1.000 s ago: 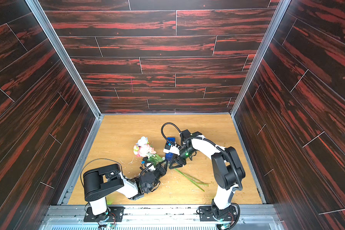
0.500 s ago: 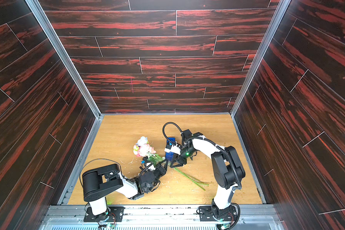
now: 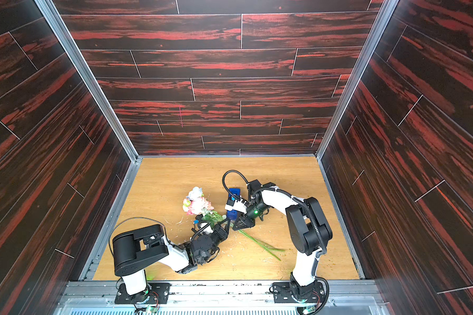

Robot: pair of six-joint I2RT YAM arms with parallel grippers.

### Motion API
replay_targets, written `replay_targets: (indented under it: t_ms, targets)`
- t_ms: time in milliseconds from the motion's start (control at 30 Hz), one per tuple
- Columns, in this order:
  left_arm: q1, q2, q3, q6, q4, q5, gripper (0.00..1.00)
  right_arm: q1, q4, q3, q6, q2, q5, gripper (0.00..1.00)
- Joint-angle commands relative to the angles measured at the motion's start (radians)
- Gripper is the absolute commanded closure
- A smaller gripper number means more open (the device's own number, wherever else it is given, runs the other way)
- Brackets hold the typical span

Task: Wrap bouquets with tape
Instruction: Wrap the tape around the bouquet.

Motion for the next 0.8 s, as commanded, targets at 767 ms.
replay_targets:
  t_ms: [767]
  targets:
    - [-0.005, 0.01, -0.004, -0.104, 0.069, -0.038, 0.62, 0.277, 0.577, -0.371, 0.16, -0.389, 0.654, 1.0]
